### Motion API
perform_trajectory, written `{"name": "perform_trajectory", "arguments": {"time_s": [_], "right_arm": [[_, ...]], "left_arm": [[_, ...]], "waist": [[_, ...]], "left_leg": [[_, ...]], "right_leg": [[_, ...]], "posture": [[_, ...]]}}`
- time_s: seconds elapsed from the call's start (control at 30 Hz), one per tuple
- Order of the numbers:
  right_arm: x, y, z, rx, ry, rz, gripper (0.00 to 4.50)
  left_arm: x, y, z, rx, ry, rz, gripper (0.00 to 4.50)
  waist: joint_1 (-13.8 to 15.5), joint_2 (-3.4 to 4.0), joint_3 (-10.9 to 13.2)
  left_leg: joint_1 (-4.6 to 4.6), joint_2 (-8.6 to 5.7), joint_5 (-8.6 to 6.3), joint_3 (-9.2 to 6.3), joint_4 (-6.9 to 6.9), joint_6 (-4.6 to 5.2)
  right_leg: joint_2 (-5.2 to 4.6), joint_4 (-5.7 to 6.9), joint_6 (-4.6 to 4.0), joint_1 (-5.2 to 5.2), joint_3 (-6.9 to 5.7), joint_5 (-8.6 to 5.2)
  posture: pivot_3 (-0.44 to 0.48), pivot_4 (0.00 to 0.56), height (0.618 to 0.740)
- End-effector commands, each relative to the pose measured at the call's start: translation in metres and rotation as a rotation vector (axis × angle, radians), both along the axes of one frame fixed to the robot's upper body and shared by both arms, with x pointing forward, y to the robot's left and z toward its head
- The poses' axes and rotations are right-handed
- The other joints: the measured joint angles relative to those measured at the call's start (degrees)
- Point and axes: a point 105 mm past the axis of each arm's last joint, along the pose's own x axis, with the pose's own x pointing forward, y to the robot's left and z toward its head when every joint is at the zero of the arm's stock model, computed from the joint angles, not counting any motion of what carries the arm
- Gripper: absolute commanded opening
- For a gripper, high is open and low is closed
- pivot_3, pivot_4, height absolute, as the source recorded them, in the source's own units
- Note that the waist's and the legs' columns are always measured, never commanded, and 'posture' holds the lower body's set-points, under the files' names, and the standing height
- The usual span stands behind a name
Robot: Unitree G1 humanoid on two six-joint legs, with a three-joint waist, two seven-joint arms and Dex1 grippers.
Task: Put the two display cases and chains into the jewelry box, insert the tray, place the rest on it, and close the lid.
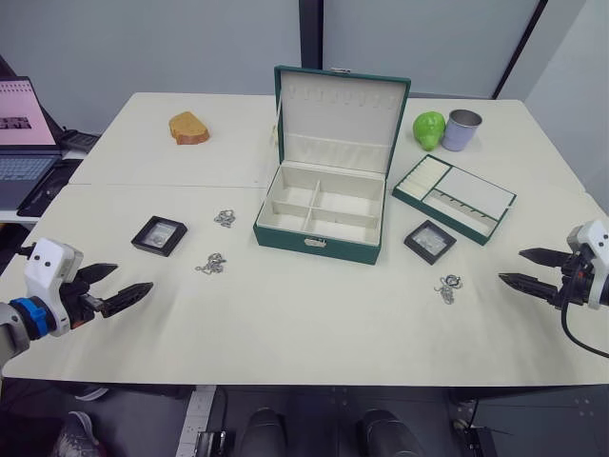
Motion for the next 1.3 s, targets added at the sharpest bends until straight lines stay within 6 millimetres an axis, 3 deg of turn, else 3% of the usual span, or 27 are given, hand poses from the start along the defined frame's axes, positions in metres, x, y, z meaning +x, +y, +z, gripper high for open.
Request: {"name": "perform_trajectory", "arguments": {"time_s": [0.03,0.2,0.3,0.4,0.53,0.6,0.73,0.87,1.07,1.13,1.3], "right_arm": [[0.000,0.001,0.014,-0.006,-0.040,0.017,4.48],[0.000,0.006,0.017,0.018,-0.043,0.033,4.48],[0.000,0.019,0.028,0.092,-0.059,0.061,4.48],[0.006,0.039,0.043,0.147,-0.110,0.093,4.48],[0.024,0.064,0.048,0.139,-0.193,0.093,4.31],[0.040,0.075,0.048,0.110,-0.250,0.063,3.89],[0.065,0.095,0.042,0.094,-0.291,0.003,2.57],[0.079,0.129,0.022,0.059,-0.294,0.035,1.63],[0.092,0.154,0.010,0.047,-0.296,0.045,0.27],[0.098,0.159,0.008,0.039,-0.300,0.042,0.03],[0.112,0.173,0.010,0.031,-0.311,0.029,0.03]], "left_arm": [[0.001,0.003,0.009,0.016,-0.035,0.004,4.50],[0.001,0.003,0.010,0.016,-0.038,0.007,4.50],[0.006,-0.003,0.025,-0.028,-0.087,0.008,4.50],[0.019,-0.014,0.043,-0.070,-0.153,-0.008,4.50],[0.045,-0.035,0.053,-0.063,-0.228,-0.044,4.50],[0.058,-0.053,0.056,-0.094,-0.258,-0.082,4.12],[0.081,-0.077,0.044,-0.076,-0.254,-0.134,3.03],[0.097,-0.101,0.031,-0.055,-0.234,-0.199,1.81],[0.118,-0.120,0.019,-0.049,-0.245,-0.222,0.00],[0.127,-0.126,0.019,-0.060,-0.265,-0.212,0.00],[0.145,-0.136,0.015,-0.052,-0.297,-0.177,0.00]], "waist": [[0.0,0.00,0.0],[0.0,0.00,0.0],[0.0,0.00,0.0],[0.1,-0.01,0.0],[0.1,-0.01,0.0],[0.0,-0.01,0.0],[-0.1,-0.01,0.0],[-0.5,-0.02,0.0],[-0.8,-0.02,0.0],[-1.0,-0.02,0.0],[-1.6,-0.02,0.0]], "left_leg": [[0.00,0.00,0.00,0.00,0.00,0.00],[0.00,0.00,0.00,0.00,0.00,0.00],[0.00,0.00,0.00,0.00,0.00,0.00],[-0.02,0.00,0.00,-0.03,0.03,0.00],[0.00,-0.01,0.00,-0.06,0.09,-0.01],[0.00,-0.01,0.00,-0.07,0.11,-0.01],[-0.12,-0.02,0.01,-0.06,0.15,-0.01],[-0.17,0.00,0.01,-0.05,0.19,-0.01],[-0.19,-0.01,0.01,-0.06,0.24,-0.01],[-0.19,0.00,0.02,-0.08,0.26,-0.01],[-0.20,0.00,0.02,-0.11,0.27,-0.01]], "right_leg": [[0.00,0.00,0.00,0.00,0.00,0.00],[0.00,0.00,0.00,0.00,0.00,0.00],[0.00,0.03,0.00,-0.01,0.00,0.00],[0.00,0.11,0.00,0.00,-0.03,0.00],[0.01,0.19,0.00,0.01,-0.04,0.00],[0.02,0.20,0.00,0.00,-0.03,0.00],[0.02,0.31,0.00,-0.16,-0.03,0.00],[0.04,0.37,0.00,-0.32,-0.05,0.00],[0.04,0.42,0.00,-0.35,-0.07,0.00],[0.04,0.44,0.00,-0.36,-0.10,0.00],[0.04,0.46,0.00,-0.36,-0.14,0.00]], "posture": [[0.000,0.150,0.740],[0.000,0.150,0.740],[0.000,0.150,0.740],[0.000,0.150,0.740],[0.000,0.150,0.740],[0.000,0.150,0.740],[0.000,0.150,0.740],[0.000,0.150,0.740],[0.000,0.150,0.740],[0.000,0.150,0.740],[0.000,0.150,0.740]]}}
